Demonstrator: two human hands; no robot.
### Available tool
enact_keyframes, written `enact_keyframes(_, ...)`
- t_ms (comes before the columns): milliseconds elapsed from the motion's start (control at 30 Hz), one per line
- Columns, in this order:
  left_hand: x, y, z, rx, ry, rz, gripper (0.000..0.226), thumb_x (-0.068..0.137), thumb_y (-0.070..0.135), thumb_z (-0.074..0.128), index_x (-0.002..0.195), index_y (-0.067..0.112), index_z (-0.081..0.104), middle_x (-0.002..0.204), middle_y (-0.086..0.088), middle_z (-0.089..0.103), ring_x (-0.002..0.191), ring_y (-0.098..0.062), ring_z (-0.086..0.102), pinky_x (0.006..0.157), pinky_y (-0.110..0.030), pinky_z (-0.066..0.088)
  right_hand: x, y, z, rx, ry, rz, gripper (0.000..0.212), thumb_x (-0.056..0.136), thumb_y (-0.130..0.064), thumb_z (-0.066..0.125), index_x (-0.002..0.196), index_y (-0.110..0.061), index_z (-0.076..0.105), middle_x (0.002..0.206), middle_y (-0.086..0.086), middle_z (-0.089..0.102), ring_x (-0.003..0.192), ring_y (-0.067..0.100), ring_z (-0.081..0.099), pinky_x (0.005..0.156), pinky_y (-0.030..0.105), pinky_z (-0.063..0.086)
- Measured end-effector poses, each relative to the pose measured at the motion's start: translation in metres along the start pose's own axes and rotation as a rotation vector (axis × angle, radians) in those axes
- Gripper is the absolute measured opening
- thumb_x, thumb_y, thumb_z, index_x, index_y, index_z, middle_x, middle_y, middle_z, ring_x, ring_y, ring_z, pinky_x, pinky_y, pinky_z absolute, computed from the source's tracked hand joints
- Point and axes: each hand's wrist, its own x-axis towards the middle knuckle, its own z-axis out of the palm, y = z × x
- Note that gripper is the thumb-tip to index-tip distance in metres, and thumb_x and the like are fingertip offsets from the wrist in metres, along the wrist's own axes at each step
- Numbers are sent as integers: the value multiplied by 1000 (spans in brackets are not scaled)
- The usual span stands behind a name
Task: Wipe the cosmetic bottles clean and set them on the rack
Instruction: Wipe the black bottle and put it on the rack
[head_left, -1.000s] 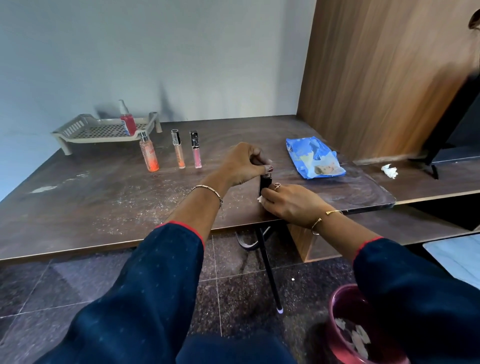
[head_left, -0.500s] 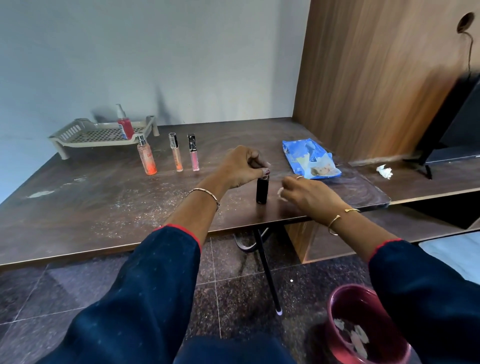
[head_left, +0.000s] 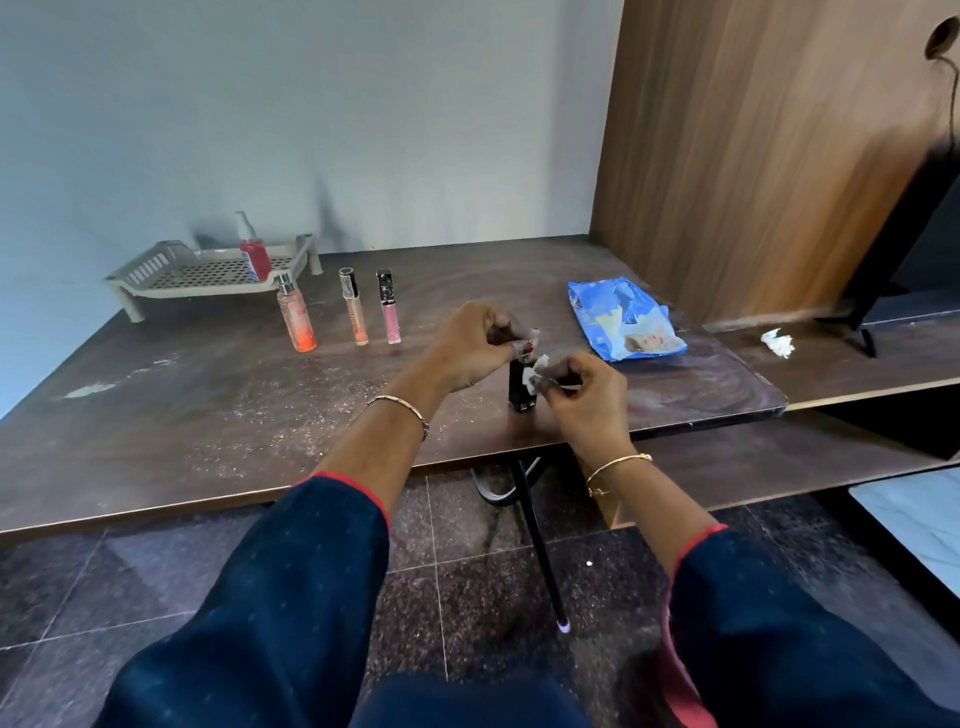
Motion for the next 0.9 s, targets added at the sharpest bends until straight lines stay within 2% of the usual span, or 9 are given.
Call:
enact_keyframes(67,0,-1,0,-6,-4,-3,18,81,-4,67,98,-9,67,103,-17,70,69,7,64,79,-13,53,-4,7,-1,-112,-65,-45,15,70,-3,77,67,-12,65,75,6,71,70,21,67,66,34,55)
enact_keyframes(167,-1,-1,1,-6,-1,4,18,81,-2,68,98,-8,68,105,-17,70,74,4,64,82,-16,53,-9,12,-1,-229,-125,-79,14,68,-1,76,65,-9,65,76,5,72,72,20,68,67,36,54)
enact_keyframes(267,-1,-1,0,17,5,10,18,81,-2,68,98,-6,68,103,-15,70,75,1,64,82,-17,54,-2,5,-2,-121,-50,-36,13,68,-4,79,66,-10,67,73,2,71,70,17,68,68,35,55)
enact_keyframes(367,-1,0,1,38,16,18,16,81,-1,68,96,-4,70,100,-17,71,79,-12,65,84,-28,54,13,-7,-2,-49,14,-34,10,71,-9,79,69,-11,69,72,1,70,69,16,66,67,34,54)
enact_keyframes(467,-1,-1,2,36,23,22,15,81,-2,68,96,-4,70,99,-18,71,76,-9,65,84,-28,54,16,-12,-2,-30,9,-51,12,71,-7,79,68,-10,68,71,2,68,68,17,64,64,30,51)
enact_keyframes(533,0,-1,1,52,20,11,15,81,2,69,96,0,71,99,-14,73,82,-13,68,87,-29,55,12,-6,-4,-51,3,-75,15,71,-7,79,67,-10,65,69,3,67,67,18,63,62,26,48)
enact_keyframes(633,2,-4,1,60,18,-8,14,80,5,72,94,5,73,97,-11,73,91,-21,70,90,-37,55,5,8,-6,-91,-70,-61,17,71,-5,79,66,-9,63,69,3,65,67,20,63,64,31,52)
enact_keyframes(767,3,-7,3,18,21,-29,13,79,2,71,92,5,72,92,-9,73,88,-19,71,91,-40,54,1,4,-3,-36,-33,-22,14,71,-6,80,71,-9,66,73,-5,67,71,13,64,69,30,53)
enact_keyframes(900,3,-6,4,-2,13,-36,13,80,0,70,93,4,72,90,-7,72,83,-15,69,91,-36,54,3,1,0,8,-3,-55,20,71,-6,79,72,-18,63,77,-3,69,75,16,66,71,35,55)
